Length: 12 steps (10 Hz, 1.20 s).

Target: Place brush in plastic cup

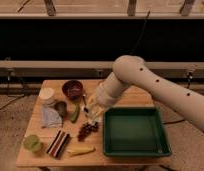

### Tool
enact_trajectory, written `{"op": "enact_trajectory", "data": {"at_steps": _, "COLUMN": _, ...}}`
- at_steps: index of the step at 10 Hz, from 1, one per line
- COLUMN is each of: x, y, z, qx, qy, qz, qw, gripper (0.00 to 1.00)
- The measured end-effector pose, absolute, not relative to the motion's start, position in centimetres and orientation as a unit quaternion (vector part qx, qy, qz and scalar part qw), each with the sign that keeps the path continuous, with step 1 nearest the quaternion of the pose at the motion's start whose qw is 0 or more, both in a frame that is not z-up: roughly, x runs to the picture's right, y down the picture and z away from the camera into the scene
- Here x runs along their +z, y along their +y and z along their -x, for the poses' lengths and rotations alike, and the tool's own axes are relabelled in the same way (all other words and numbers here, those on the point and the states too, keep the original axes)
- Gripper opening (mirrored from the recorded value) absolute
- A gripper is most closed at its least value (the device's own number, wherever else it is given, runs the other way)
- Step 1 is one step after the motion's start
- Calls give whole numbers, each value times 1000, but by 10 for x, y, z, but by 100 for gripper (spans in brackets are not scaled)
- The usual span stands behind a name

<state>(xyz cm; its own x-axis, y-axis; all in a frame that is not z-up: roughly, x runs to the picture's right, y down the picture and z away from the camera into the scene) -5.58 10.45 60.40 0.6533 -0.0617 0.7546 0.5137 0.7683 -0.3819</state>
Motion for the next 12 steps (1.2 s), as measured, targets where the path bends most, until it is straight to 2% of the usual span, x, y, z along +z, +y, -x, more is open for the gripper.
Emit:
{"op": "enact_trajectory", "data": {"at_steps": 5, "x": 582, "y": 115, "z": 152, "qx": -222, "qy": -449, "qz": 306, "qw": 810, "gripper": 0}}
{"op": "enact_trajectory", "data": {"at_steps": 12, "x": 548, "y": 130, "z": 232, "qx": -294, "qy": -494, "qz": 312, "qw": 756, "gripper": 0}}
